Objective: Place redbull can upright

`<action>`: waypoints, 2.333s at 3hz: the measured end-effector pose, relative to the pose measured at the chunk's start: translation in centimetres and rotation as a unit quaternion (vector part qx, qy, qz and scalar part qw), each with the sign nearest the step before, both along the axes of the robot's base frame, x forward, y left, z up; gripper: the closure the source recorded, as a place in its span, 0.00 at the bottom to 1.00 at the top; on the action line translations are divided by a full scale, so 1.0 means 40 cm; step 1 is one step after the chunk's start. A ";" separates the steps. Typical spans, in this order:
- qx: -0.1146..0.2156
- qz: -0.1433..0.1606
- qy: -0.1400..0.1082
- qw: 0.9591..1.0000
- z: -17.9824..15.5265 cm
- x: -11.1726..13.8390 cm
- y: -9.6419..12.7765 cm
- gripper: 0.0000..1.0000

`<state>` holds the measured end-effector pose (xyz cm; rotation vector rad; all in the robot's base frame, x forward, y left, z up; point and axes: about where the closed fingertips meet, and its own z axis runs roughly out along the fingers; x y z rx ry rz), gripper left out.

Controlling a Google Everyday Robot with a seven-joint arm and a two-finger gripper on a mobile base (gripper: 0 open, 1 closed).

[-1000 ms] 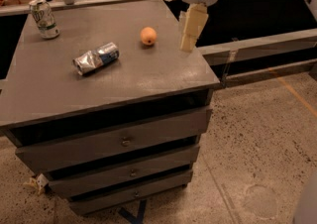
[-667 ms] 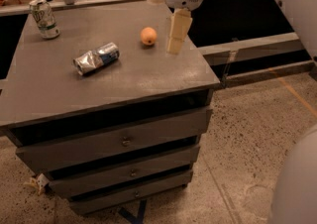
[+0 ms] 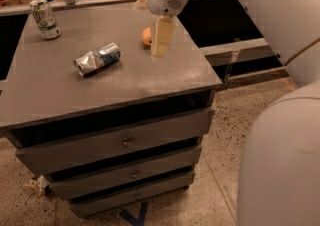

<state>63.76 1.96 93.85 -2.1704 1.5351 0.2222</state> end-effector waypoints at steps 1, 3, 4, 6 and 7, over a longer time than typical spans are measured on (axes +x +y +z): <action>-0.001 0.005 0.001 1.000 -0.025 0.030 0.023 0.00; -0.010 0.025 0.003 1.000 -0.067 0.068 0.064 0.00; -0.008 0.034 0.010 0.999 -0.090 0.077 0.082 0.00; -0.002 0.072 0.025 0.997 -0.116 0.076 0.170 0.00; -0.013 0.095 0.030 0.995 -0.114 0.066 0.245 0.00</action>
Offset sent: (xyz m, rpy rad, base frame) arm 0.0267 0.0242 -0.0270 -0.0340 0.0175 0.0591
